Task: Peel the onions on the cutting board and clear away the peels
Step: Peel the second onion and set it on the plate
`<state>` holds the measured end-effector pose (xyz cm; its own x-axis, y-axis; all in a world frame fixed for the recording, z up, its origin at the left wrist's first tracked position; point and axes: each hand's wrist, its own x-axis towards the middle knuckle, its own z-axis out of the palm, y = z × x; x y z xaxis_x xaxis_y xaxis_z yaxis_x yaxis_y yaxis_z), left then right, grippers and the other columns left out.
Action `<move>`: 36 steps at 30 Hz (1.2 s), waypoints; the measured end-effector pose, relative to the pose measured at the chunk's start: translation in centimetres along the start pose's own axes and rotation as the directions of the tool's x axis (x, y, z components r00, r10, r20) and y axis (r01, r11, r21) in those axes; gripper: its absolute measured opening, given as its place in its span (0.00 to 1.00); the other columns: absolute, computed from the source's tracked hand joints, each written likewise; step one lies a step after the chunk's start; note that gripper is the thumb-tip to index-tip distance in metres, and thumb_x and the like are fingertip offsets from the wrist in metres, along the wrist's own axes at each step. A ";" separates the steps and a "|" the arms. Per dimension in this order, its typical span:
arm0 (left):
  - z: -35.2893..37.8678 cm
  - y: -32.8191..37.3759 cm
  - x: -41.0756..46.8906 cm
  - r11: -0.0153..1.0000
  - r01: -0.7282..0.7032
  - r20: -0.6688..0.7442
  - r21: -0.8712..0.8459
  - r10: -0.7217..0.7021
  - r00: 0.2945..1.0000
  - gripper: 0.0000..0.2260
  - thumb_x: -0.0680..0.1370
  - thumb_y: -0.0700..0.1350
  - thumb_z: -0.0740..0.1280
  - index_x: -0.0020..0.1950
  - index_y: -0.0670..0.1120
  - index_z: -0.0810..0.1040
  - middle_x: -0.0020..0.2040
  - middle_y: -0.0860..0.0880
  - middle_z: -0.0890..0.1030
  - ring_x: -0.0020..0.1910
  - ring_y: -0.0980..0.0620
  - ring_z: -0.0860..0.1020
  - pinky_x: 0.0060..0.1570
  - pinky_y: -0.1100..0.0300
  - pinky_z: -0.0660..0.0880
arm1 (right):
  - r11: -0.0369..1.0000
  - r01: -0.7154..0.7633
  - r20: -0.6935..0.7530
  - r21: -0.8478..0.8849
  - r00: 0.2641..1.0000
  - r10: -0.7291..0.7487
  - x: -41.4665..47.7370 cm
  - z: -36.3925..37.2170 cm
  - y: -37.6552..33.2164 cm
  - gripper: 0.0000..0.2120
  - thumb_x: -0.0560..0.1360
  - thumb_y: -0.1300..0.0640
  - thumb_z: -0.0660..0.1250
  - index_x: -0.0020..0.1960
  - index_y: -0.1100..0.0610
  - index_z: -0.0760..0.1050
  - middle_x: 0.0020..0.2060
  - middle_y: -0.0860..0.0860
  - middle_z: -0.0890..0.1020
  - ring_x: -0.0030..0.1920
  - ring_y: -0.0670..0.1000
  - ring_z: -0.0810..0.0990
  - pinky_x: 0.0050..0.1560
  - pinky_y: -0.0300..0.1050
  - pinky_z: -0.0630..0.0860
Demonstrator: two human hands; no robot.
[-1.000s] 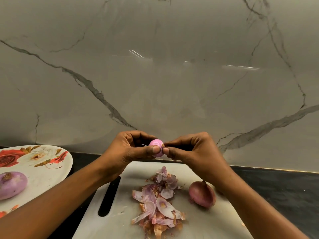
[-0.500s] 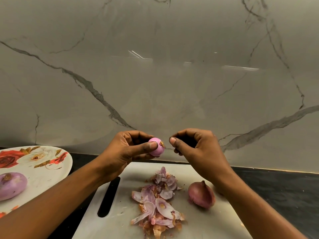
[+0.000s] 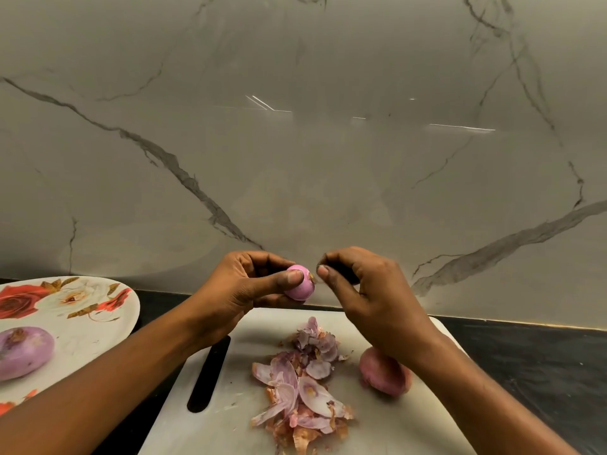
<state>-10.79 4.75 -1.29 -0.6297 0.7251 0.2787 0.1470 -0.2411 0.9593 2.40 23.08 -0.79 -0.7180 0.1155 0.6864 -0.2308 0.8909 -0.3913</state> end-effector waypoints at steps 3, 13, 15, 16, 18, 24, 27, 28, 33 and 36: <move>-0.2 0.3 0.0 0.999 0.001 -0.016 -0.040 -0.001 1.000 0.16 0.70 0.41 0.75 0.56 0.38 0.84 0.53 0.38 0.87 0.51 0.39 0.87 0.48 0.54 0.86 | 0.993 -0.095 -0.044 0.073 0.994 0.099 0.2 -0.6 0.3 0.02 0.81 0.55 0.73 0.51 0.49 0.85 0.42 0.41 0.85 0.44 0.43 0.83 0.44 0.34 0.78; -0.2 -0.2 0.1 1.000 -0.015 -0.006 -0.020 0.015 1.000 0.16 0.72 0.41 0.74 0.58 0.37 0.84 0.53 0.39 0.87 0.51 0.41 0.87 0.46 0.56 0.85 | 0.946 -0.191 0.096 0.263 0.981 0.171 0.0 -0.6 -0.2 0.06 0.78 0.50 0.76 0.52 0.51 0.88 0.40 0.46 0.88 0.41 0.47 0.86 0.44 0.49 0.85; -0.2 -0.2 0.2 0.999 -0.014 0.002 -0.031 0.014 1.000 0.16 0.72 0.41 0.74 0.58 0.37 0.84 0.54 0.39 0.87 0.51 0.41 0.87 0.46 0.56 0.85 | 0.954 -0.169 0.099 0.247 0.984 0.148 -0.1 -0.3 -0.1 0.04 0.80 0.51 0.73 0.51 0.50 0.86 0.37 0.47 0.85 0.37 0.46 0.81 0.39 0.45 0.81; -0.3 -0.2 0.2 0.999 -0.014 0.006 -0.036 0.014 1.000 0.16 0.72 0.42 0.74 0.58 0.37 0.84 0.53 0.39 0.87 0.51 0.41 0.87 0.46 0.57 0.85 | 0.960 -0.153 0.098 0.233 0.986 0.133 -0.1 -0.2 -0.1 0.04 0.81 0.52 0.72 0.50 0.50 0.85 0.36 0.47 0.84 0.35 0.44 0.78 0.37 0.41 0.78; -0.2 -0.1 0.1 0.999 -0.011 0.012 -0.046 0.011 1.000 0.17 0.71 0.43 0.75 0.58 0.37 0.84 0.53 0.39 0.87 0.51 0.41 0.87 0.46 0.57 0.84 | 0.968 -0.150 0.064 0.203 0.988 0.140 0.0 -0.2 0.1 0.04 0.83 0.52 0.70 0.49 0.50 0.83 0.36 0.46 0.82 0.34 0.42 0.75 0.36 0.35 0.73; -0.4 0.8 -0.2 1.000 -0.019 -0.015 0.008 0.019 1.000 0.22 0.67 0.45 0.79 0.59 0.39 0.84 0.54 0.41 0.87 0.54 0.42 0.87 0.49 0.57 0.84 | 0.961 -0.169 -0.013 0.219 0.984 0.176 0.3 -1.2 0.8 0.01 0.77 0.57 0.77 0.49 0.52 0.87 0.38 0.43 0.87 0.41 0.41 0.85 0.42 0.35 0.80; -0.4 1.5 -0.7 0.998 -0.040 -0.053 0.043 0.043 0.998 0.19 0.70 0.41 0.76 0.60 0.40 0.83 0.54 0.43 0.88 0.55 0.44 0.87 0.50 0.57 0.84 | 0.962 -0.149 0.071 0.227 0.988 0.136 -0.2 -0.9 0.4 0.06 0.76 0.59 0.79 0.52 0.52 0.88 0.42 0.42 0.88 0.45 0.41 0.87 0.48 0.38 0.84; -0.4 1.8 -1.0 0.997 -0.045 -0.064 0.055 0.049 0.997 0.19 0.70 0.40 0.76 0.60 0.40 0.83 0.54 0.42 0.88 0.55 0.44 0.87 0.51 0.56 0.84 | 0.961 -0.141 0.089 0.238 0.988 0.123 -0.3 -0.9 0.3 0.06 0.76 0.59 0.78 0.53 0.52 0.89 0.43 0.42 0.89 0.45 0.42 0.87 0.49 0.40 0.85; -1.6 3.2 -3.9 0.990 -0.072 -0.112 0.122 0.086 0.990 0.19 0.73 0.40 0.75 0.64 0.42 0.83 0.56 0.41 0.87 0.57 0.43 0.86 0.55 0.55 0.83 | 0.954 -0.112 0.181 0.277 0.981 0.063 -0.4 -1.1 -0.4 0.09 0.80 0.47 0.74 0.48 0.51 0.89 0.37 0.44 0.88 0.37 0.47 0.85 0.40 0.53 0.83; -3.4 4.1 -7.1 0.956 -0.084 -0.154 0.280 0.131 0.979 0.18 0.76 0.39 0.75 0.65 0.43 0.83 0.57 0.44 0.88 0.58 0.47 0.86 0.57 0.59 0.82 | 0.959 -0.091 0.222 0.267 0.975 0.031 -0.5 -1.1 -0.7 0.11 0.78 0.44 0.73 0.48 0.50 0.90 0.37 0.41 0.88 0.37 0.41 0.84 0.39 0.45 0.82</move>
<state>-8.31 -3.58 0.50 -0.7150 0.5790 0.3918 0.4069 -0.1111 0.9067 3.64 22.90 -0.19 -0.8526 0.0423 0.5209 -0.3316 0.7266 -0.6018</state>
